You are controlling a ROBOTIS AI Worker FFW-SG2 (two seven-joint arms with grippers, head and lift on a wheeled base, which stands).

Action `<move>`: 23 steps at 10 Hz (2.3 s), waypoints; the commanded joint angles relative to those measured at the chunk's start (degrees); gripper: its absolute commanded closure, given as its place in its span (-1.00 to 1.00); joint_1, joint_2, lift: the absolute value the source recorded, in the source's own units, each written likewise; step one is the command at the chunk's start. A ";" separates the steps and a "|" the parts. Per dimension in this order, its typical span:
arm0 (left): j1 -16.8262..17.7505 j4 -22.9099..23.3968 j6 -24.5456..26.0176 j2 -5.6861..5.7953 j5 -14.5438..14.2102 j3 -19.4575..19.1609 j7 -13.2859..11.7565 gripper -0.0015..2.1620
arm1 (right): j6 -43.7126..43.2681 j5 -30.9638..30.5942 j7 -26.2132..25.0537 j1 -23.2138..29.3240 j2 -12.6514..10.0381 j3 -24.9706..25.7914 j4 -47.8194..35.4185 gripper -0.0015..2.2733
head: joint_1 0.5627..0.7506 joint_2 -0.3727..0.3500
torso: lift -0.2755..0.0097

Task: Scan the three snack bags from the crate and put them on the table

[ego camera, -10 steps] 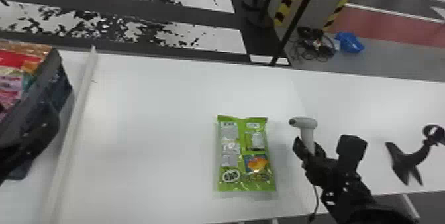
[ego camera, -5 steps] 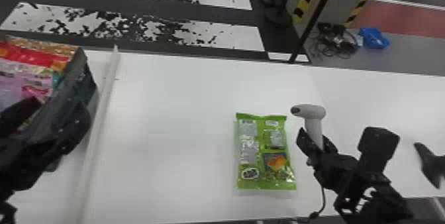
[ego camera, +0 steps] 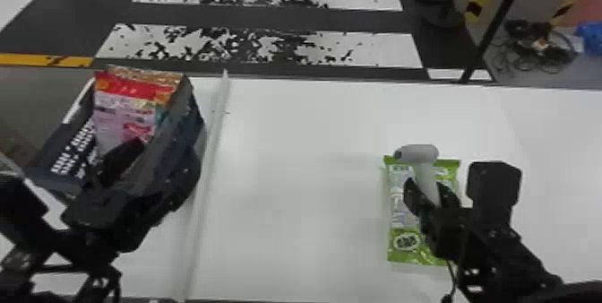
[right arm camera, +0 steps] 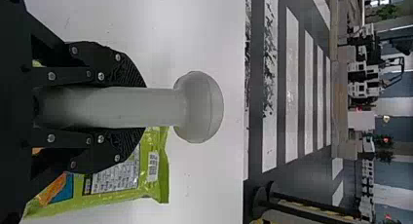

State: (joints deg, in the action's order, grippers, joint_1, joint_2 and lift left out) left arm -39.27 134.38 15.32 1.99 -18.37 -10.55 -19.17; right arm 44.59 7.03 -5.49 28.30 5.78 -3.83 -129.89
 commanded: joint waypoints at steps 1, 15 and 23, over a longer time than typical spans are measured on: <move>-0.37 -0.08 -0.60 0.12 0.00 -0.35 0.00 -0.97 | 1.25 -1.76 -0.67 -3.60 -0.33 -1.71 4.21 0.98 | 0.41 0.10 | 0.27; -0.29 0.10 -0.95 0.30 0.00 -0.35 0.00 -0.97 | -0.50 1.84 -0.23 -4.31 0.37 6.56 4.03 0.98 | 0.41 0.02 | 0.27; -0.73 0.62 -0.60 0.30 0.44 -0.08 0.00 -0.97 | -5.60 9.58 14.01 -8.17 6.52 27.12 22.93 0.98 | 0.41 -0.71 | 0.27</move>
State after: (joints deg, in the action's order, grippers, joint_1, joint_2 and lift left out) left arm -40.11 135.05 14.65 2.29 -18.02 -10.73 -19.16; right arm 39.75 16.67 8.47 20.47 11.75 22.97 -109.03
